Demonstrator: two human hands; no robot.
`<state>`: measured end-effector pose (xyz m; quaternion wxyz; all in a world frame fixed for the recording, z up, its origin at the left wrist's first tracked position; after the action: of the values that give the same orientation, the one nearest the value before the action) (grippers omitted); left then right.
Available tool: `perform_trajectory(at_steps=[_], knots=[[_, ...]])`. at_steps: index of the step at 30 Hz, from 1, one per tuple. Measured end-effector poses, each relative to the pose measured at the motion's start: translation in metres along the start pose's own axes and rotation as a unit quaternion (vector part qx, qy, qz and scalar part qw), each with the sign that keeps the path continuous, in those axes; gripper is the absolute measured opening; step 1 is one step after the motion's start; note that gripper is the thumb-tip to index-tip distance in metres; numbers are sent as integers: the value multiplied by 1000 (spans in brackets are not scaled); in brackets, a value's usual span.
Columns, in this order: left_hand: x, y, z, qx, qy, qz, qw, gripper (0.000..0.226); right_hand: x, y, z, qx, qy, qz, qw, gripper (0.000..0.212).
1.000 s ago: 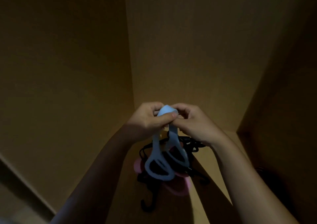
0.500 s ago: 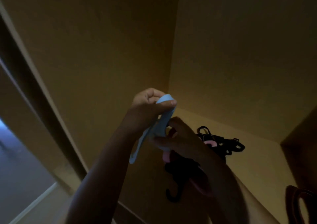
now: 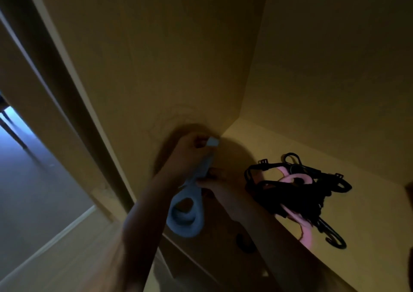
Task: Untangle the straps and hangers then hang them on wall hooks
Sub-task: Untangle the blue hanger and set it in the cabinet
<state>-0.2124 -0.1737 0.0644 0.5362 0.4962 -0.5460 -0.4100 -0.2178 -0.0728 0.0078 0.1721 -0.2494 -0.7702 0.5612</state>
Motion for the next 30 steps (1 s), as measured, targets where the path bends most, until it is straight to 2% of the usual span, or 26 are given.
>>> perform_trajectory(at_steps=[2, 4, 7, 11, 13, 15, 17, 18, 20, 22, 25, 28, 30], knots=[[-3, -17, 8, 24, -11, 12, 1000, 25, 5, 10, 8, -18, 17, -10, 1000, 23], [-7, -31, 15, 43, -16, 60, 997, 30, 10, 17, 13, -8, 63, -109, 992, 15], [-16, -46, 22, 71, -28, 123, 990, 35, 15, 26, 16, -1, 103, -181, 978, 39], [-27, -61, 32, 92, -55, 183, 977, 18, 13, 24, 15, 9, 116, -230, 966, 47], [-28, -65, 36, 92, -53, 206, 973, 13, 14, 23, 10, 4, 113, -254, 960, 44], [-27, -66, 39, 86, -57, 235, 966, 6, 17, 22, 0, 6, 114, -279, 953, 28], [-27, -63, 40, 56, -42, 283, 957, 27, 22, 20, -13, 26, 139, -299, 944, 13], [-29, -57, 38, 37, -28, 297, 954, 33, 25, 18, -22, 31, 157, -311, 937, 14], [-36, -48, 31, 1, -8, 305, 952, 30, 32, 14, -39, 39, 195, -339, 919, 18], [-49, -44, 25, -19, -24, 275, 961, 28, 36, 14, -52, 61, 221, -368, 901, 14], [-72, -48, 19, 4, -67, 208, 976, 28, 41, 25, -62, 72, 246, -400, 880, 11], [-88, -54, 17, 55, -102, 204, 972, 34, 44, 32, -70, 60, 281, -452, 845, 9], [-94, -58, 17, 83, -118, 194, 970, 13, 47, 37, -74, 35, 277, -486, 828, 11]])
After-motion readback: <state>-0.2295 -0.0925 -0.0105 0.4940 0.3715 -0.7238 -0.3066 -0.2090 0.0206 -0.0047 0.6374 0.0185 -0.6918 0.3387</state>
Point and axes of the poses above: each hand's wrist, its own z-axis towards the middle knuckle, its own x-axis out of the back of the hand, y = z × x, the point moved 3 cm from there along z, towards the middle knuckle, and after that the axes turned 14 degrees about -y, right-handed, at the moved point
